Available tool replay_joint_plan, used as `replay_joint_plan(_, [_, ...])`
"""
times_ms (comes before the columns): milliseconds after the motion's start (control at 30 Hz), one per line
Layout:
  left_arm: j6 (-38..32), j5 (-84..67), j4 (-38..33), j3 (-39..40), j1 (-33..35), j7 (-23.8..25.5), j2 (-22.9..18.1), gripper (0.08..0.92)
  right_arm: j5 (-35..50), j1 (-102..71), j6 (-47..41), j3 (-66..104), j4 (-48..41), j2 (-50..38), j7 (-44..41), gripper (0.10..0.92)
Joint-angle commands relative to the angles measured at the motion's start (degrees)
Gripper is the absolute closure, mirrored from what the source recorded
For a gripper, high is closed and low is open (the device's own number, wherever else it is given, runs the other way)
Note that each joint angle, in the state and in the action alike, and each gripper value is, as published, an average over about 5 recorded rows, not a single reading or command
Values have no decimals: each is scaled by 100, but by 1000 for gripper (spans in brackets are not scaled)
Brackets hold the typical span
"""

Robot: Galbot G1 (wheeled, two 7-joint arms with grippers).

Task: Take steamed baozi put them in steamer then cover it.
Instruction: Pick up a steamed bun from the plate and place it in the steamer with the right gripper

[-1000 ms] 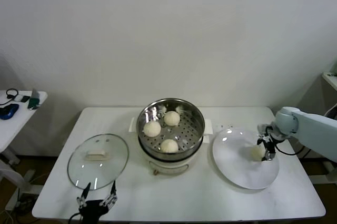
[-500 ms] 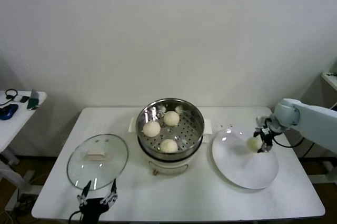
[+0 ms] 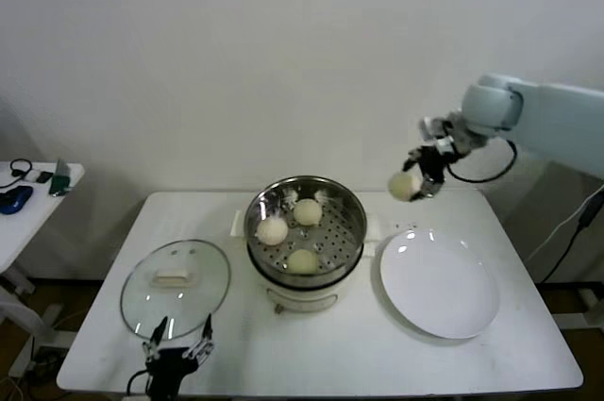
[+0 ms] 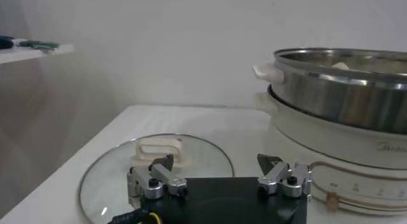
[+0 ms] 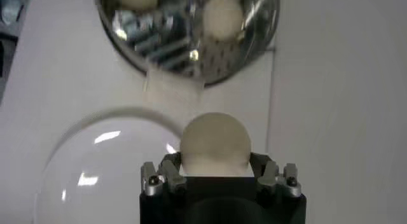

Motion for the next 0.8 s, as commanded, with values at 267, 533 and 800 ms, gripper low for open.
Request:
replay_joint_plan(267, [5, -84, -10, -117, 18, 0, 52, 177, 410, -844, -501, 70, 188, 1410, 547, 321])
replay_joint_plan(533, [-4, -84, -27, -136, 45, -7, 65, 177, -163, -1410, -540, 72, -29, 1317, 683, 314])
replay_joint_plan(800, [10, -78, -78, -121, 42, -27, 15, 177, -319, -1763, -582, 221, -224, 1339, 793, 311])
